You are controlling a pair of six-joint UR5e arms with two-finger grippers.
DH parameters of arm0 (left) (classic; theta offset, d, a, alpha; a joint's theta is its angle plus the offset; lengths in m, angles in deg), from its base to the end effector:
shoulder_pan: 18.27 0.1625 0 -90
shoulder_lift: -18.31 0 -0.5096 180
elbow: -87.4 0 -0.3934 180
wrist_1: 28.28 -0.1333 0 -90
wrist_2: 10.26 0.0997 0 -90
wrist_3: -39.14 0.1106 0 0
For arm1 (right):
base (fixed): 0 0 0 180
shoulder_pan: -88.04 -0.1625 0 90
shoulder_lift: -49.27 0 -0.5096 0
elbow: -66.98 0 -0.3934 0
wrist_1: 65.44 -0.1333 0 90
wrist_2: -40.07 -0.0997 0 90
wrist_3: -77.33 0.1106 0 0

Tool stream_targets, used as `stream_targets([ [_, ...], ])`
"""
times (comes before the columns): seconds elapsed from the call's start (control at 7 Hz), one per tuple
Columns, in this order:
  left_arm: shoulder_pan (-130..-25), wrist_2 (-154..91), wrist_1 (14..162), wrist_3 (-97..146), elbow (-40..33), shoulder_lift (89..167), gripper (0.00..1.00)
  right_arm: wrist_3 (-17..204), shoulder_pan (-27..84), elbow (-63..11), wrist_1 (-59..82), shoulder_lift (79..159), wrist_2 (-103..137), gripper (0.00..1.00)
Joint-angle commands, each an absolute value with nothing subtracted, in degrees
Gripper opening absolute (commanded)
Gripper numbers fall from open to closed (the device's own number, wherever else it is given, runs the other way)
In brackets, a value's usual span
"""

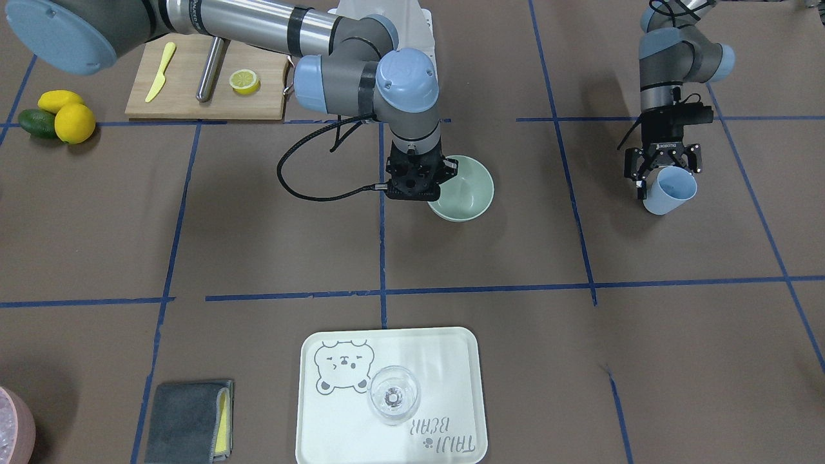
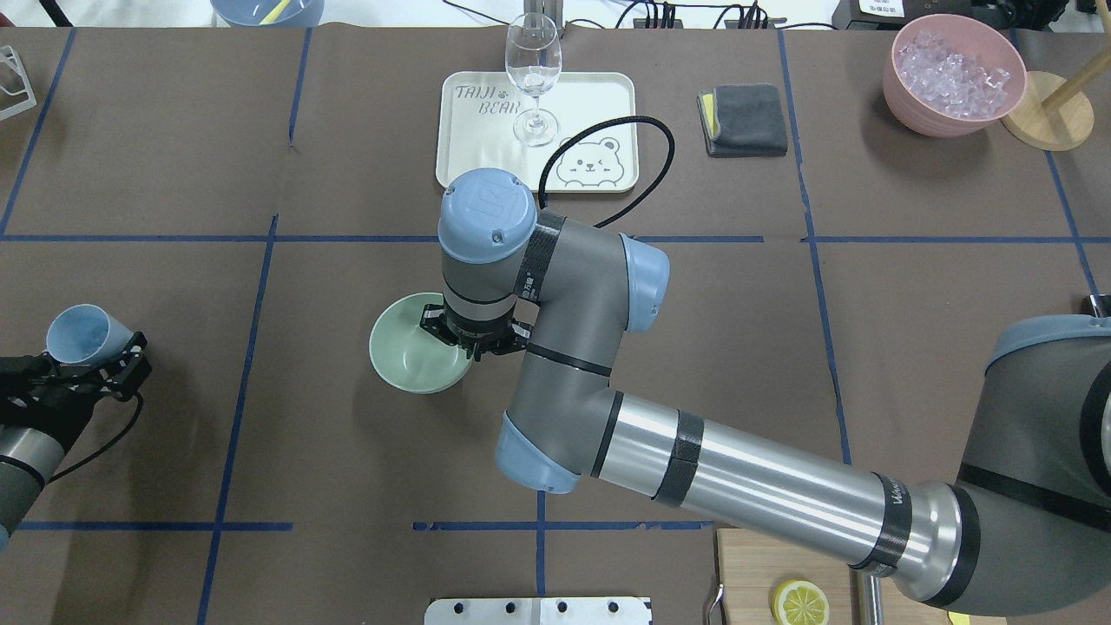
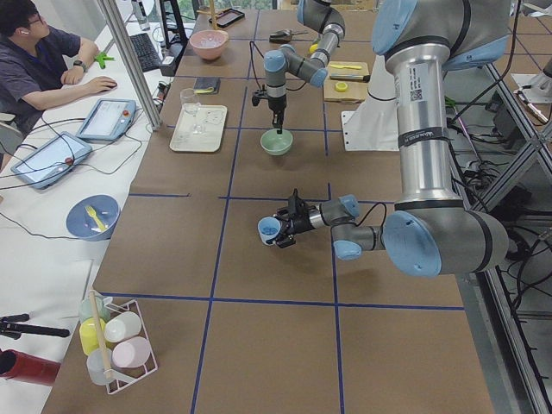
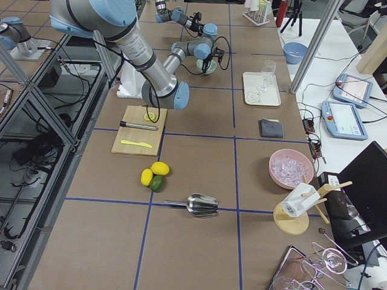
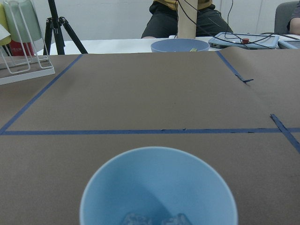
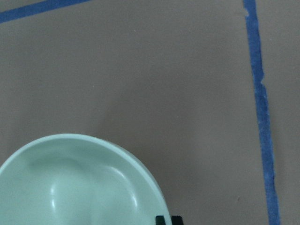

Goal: Pour ice into bowl

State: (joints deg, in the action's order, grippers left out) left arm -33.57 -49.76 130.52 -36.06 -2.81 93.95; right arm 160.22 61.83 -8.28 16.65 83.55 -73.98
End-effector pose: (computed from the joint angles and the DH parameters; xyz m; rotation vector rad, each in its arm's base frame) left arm 0.2993 -0.3086 0.7117 1.0153 0.6483 -0.4271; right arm -0.7324 -0.4589 0.1828 -0.1363 -0.9174 0.1301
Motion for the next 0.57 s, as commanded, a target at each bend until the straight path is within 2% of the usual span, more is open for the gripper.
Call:
stream_targets([
  [0.0,-35.0,-50.0,131.9,-33.5,-2.7,94.2,0.95,160.7,62.7,-8.2,15.3,83.6,-73.9,0.00],
  [0.14,-35.1,-50.0,131.9,-33.5,-2.6,94.2,0.93,161.0,63.0,-8.2,15.2,83.6,-73.9,0.00],
  [0.43,-35.5,-49.9,132.0,-33.4,-2.5,94.9,0.00,161.1,63.9,-8.1,15.1,83.2,-71.0,0.00],
])
